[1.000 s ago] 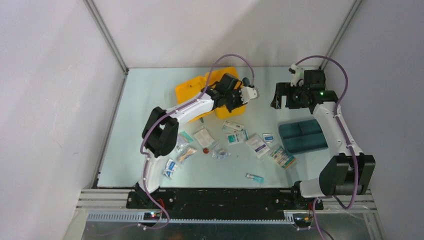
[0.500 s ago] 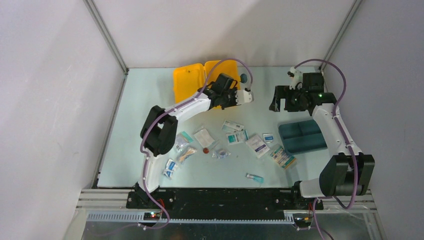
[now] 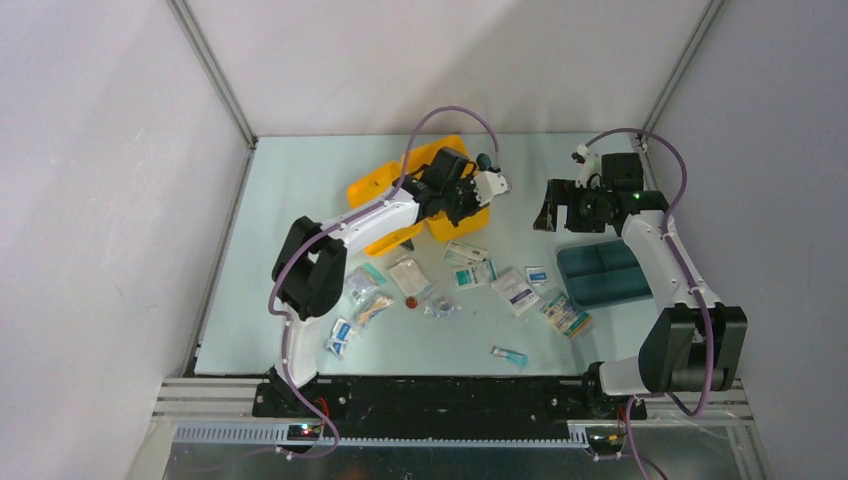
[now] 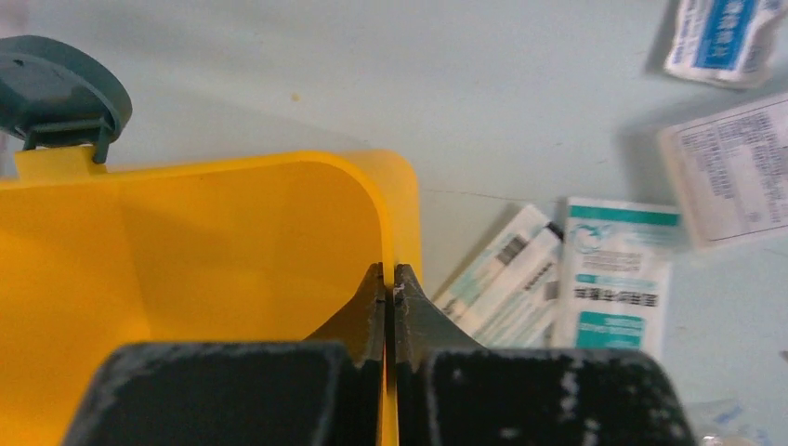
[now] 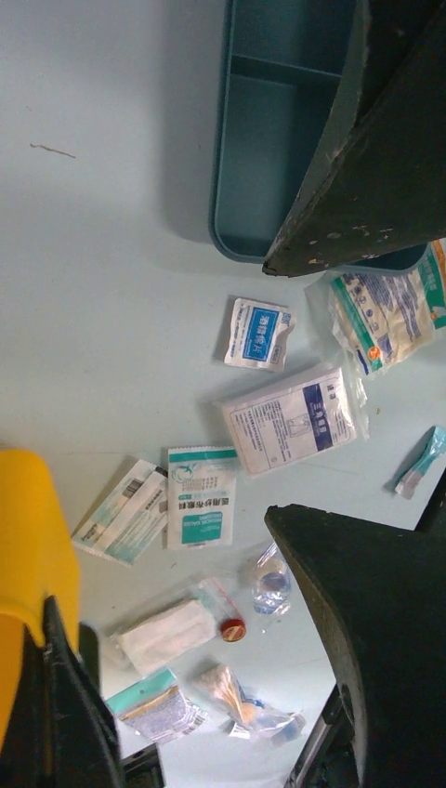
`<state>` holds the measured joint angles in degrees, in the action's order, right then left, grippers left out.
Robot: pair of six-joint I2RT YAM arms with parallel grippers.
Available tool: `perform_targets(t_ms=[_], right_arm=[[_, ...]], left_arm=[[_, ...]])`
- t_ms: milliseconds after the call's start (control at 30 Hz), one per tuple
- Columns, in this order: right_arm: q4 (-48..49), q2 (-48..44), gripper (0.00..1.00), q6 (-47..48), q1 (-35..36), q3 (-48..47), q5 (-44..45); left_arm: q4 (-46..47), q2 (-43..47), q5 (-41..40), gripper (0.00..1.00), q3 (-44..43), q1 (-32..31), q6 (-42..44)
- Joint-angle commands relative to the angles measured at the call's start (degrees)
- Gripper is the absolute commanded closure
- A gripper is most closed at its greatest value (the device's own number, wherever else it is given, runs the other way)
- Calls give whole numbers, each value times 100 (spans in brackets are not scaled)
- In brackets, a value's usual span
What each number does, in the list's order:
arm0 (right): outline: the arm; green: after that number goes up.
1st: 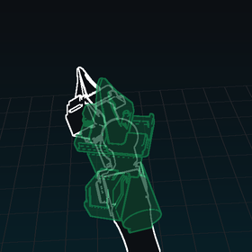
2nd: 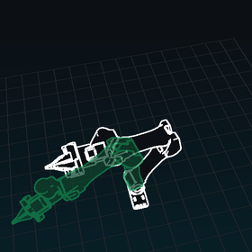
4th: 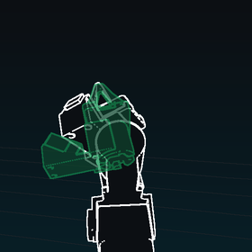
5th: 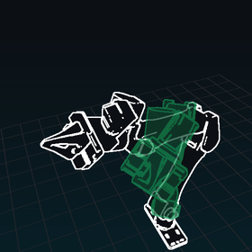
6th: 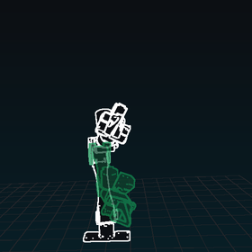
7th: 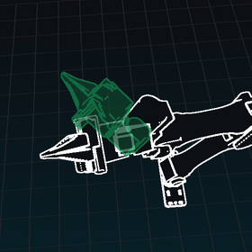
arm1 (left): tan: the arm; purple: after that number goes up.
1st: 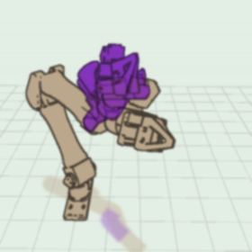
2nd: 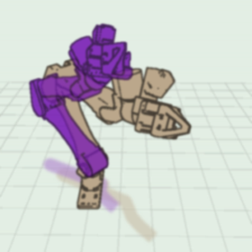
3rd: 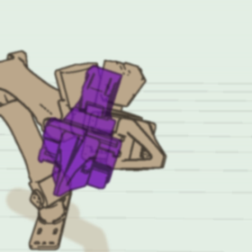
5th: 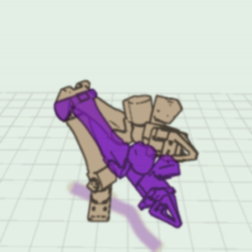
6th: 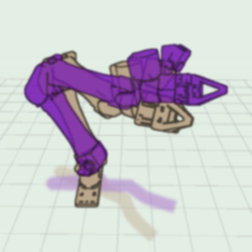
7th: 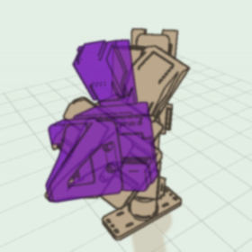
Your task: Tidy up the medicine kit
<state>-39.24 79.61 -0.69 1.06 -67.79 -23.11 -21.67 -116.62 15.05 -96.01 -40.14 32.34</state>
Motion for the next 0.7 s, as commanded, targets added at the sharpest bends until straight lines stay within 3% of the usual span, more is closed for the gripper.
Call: perform_targets(t_ms=[0,167,367,667], right_arm=[[136,14,3,-96,26,2,-121],[98,1,4,5,72,49,-188],[32,-212,4,641,372,294,-126],[28,-464,4,582,492,637,-154]], left_arm=[[84,471,294,100,23,-115,-518],[-24,458,291,100,91,-116,-370],[-310,418,233,100,87,-62,346],[-320,336,-337,100,-80,104,1447]])
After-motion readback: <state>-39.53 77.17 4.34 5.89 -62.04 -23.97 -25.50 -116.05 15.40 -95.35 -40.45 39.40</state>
